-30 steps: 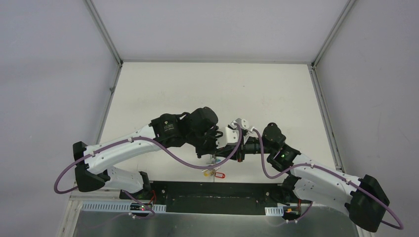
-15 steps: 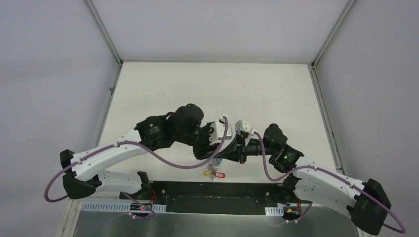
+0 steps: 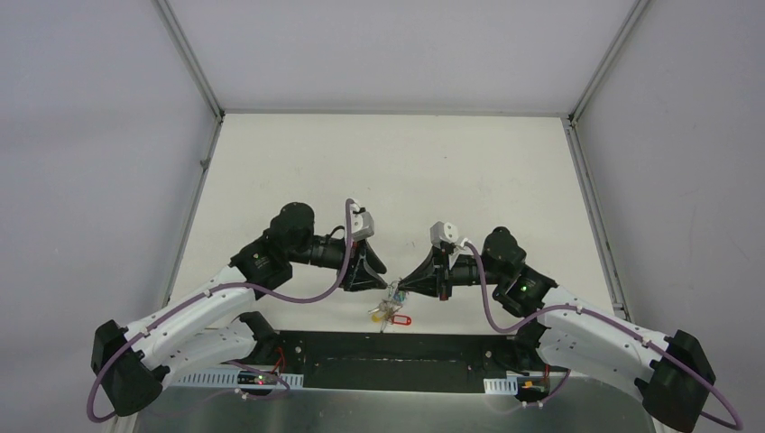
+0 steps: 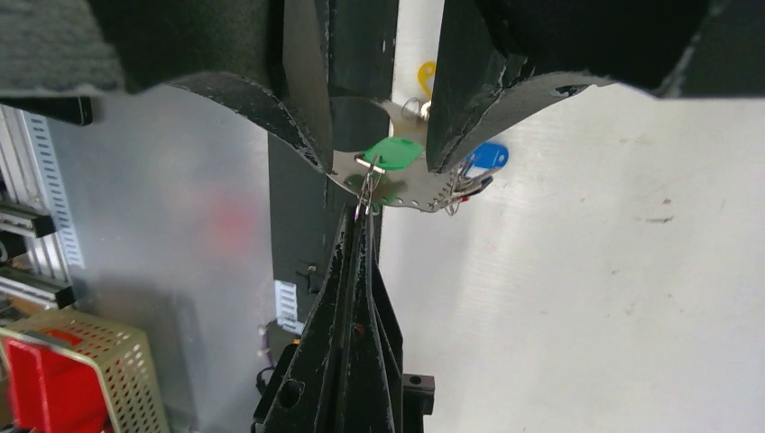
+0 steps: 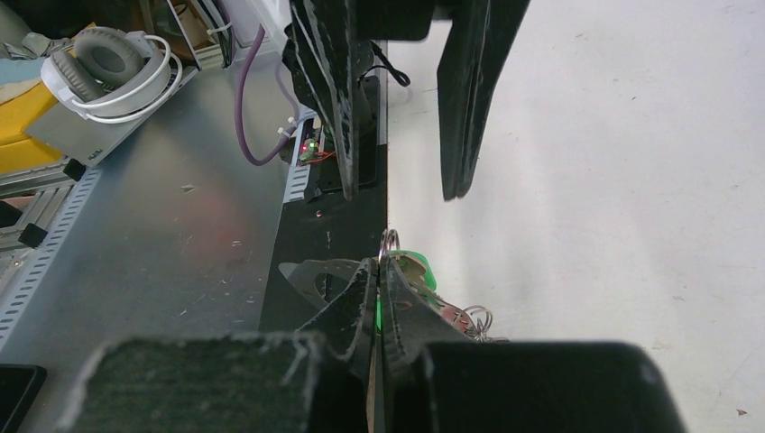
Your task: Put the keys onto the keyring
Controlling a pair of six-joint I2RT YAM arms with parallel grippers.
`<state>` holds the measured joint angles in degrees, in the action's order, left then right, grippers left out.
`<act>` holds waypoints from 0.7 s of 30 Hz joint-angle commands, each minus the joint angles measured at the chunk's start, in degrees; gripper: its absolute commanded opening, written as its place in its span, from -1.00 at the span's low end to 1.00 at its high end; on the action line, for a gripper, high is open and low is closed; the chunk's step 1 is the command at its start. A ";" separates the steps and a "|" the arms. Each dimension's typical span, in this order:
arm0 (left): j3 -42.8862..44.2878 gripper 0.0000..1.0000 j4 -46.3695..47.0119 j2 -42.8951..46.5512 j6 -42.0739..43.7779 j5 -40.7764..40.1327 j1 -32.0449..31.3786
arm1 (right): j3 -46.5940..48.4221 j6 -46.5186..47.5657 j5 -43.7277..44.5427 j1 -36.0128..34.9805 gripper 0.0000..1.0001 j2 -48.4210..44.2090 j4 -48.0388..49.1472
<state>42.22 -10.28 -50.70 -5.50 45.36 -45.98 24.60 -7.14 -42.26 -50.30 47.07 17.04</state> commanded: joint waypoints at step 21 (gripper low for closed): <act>-10.99 -0.43 28.97 -2.74 -6.99 8.45 1.39 | 2.12 0.35 -0.02 -0.25 -1.00 -2.01 2.76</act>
<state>31.09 14.85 -52.12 -12.60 52.80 -44.91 24.60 -7.16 -42.26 -50.30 46.52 16.38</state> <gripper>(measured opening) 0.297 0.007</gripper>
